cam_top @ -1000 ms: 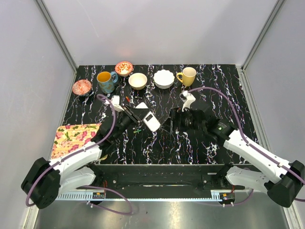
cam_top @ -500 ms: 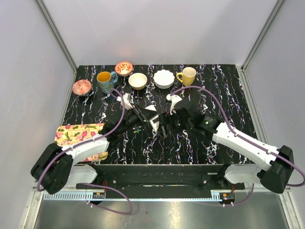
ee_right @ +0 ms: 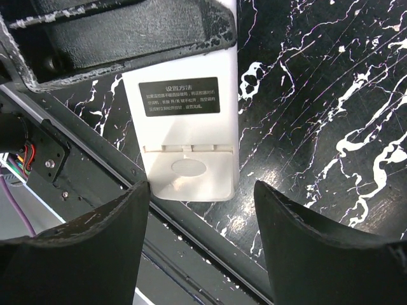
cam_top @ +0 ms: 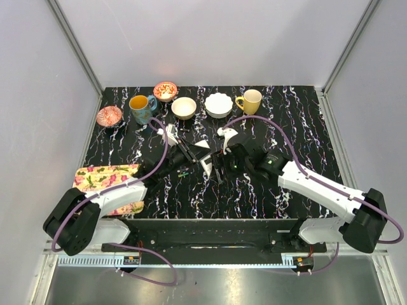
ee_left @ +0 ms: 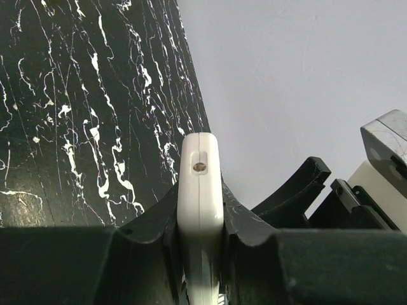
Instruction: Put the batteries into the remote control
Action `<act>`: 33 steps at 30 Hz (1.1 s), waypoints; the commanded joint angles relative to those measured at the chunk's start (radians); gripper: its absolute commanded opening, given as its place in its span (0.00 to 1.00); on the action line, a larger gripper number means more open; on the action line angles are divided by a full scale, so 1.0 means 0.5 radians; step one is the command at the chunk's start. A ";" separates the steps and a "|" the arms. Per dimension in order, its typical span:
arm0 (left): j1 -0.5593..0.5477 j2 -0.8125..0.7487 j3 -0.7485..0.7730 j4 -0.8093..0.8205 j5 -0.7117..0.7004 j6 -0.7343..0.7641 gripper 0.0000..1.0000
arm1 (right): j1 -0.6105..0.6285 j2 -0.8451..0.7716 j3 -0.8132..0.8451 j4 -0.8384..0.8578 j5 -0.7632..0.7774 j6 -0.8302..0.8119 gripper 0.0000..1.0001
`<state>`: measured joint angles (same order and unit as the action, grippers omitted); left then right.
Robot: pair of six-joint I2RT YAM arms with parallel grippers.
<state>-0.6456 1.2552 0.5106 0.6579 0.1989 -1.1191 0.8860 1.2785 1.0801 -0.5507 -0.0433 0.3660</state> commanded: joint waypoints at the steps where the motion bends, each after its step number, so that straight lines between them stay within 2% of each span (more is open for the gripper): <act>1: 0.012 0.005 0.105 0.191 0.062 -0.017 0.00 | 0.020 0.017 0.079 0.037 0.028 -0.042 0.70; 12: 0.012 0.005 0.099 0.185 0.078 -0.014 0.00 | 0.020 0.014 0.052 0.058 0.010 -0.048 0.43; 17: 0.043 -0.007 0.096 0.139 0.068 0.014 0.00 | 0.020 -0.020 0.049 0.043 0.037 -0.036 0.34; 30: 0.141 -0.013 0.135 0.043 -0.042 0.106 0.00 | 0.020 -0.121 -0.053 0.040 0.074 0.047 0.33; 33: 0.171 -0.053 0.132 -0.030 -0.060 0.158 0.00 | 0.014 -0.094 -0.053 -0.027 0.319 0.111 0.32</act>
<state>-0.5770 1.2633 0.5259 0.6212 0.1871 -1.0828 0.8925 1.2434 1.0561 -0.5484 -0.0177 0.3794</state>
